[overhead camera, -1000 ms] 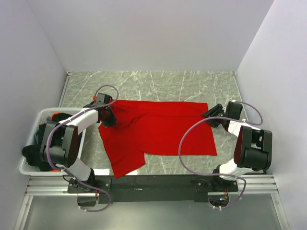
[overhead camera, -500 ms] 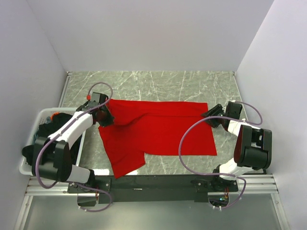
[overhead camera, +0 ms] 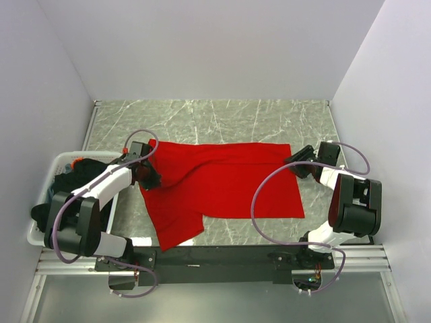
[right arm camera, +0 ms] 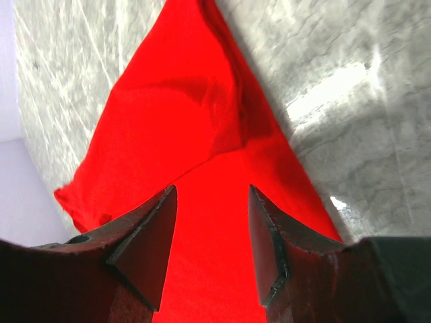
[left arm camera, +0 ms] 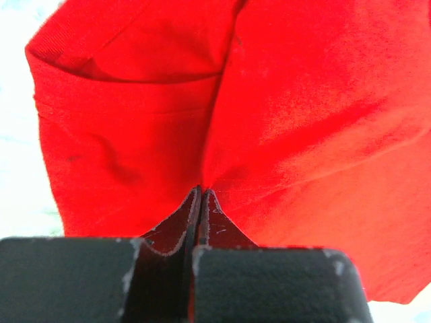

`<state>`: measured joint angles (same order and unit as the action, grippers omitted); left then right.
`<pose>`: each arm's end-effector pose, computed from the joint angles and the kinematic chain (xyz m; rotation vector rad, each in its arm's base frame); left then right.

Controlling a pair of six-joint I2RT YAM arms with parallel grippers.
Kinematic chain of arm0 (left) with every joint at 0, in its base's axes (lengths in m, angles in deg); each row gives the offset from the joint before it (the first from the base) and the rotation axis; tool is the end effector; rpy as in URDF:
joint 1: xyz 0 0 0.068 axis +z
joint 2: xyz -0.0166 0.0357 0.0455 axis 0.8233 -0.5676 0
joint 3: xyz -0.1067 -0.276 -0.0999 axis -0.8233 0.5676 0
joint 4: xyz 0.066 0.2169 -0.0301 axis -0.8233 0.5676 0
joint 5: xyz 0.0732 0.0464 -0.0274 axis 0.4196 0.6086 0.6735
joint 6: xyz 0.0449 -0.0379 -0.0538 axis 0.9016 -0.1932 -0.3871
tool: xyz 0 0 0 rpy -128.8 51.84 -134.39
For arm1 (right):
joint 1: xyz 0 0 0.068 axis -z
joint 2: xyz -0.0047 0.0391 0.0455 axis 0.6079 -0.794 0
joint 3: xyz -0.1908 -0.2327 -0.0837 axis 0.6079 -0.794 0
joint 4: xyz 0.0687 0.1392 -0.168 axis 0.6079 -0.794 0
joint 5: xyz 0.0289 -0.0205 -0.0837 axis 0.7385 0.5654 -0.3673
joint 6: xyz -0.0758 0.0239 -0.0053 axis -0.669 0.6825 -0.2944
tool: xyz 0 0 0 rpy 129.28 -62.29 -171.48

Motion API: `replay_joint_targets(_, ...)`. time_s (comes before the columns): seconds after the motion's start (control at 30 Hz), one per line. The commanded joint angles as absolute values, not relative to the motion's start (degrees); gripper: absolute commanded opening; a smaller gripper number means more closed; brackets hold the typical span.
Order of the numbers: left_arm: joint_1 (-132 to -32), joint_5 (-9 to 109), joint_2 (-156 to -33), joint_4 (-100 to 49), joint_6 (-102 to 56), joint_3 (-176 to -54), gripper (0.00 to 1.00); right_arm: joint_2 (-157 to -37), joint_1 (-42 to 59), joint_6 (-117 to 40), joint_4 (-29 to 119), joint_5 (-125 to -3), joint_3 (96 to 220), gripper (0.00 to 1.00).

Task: Fold and stack the t-shirts
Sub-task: Fold the tshirt

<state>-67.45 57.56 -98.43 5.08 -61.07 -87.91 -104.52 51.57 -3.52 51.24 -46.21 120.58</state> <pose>0.2291 -0.0499 0.2165 -0.8707 2.5843 -0.3489 0.2885 -0.0423 0.2002 0.9091 2.1922 0.7536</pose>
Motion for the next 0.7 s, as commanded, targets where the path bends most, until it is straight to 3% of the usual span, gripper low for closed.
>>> replay_joint_targets(0.0,-67.6,56.0,-98.6,1.9,-62.8,-86.9,0.02,-105.1,51.9,-1.9,52.7,-49.2,122.8,0.54)
replay_joint_targets(0.67,-67.7,57.7,-98.0,3.8,-60.7,-89.9,0.03,-112.6,52.0,4.6,56.8,-51.3,126.0,0.50)
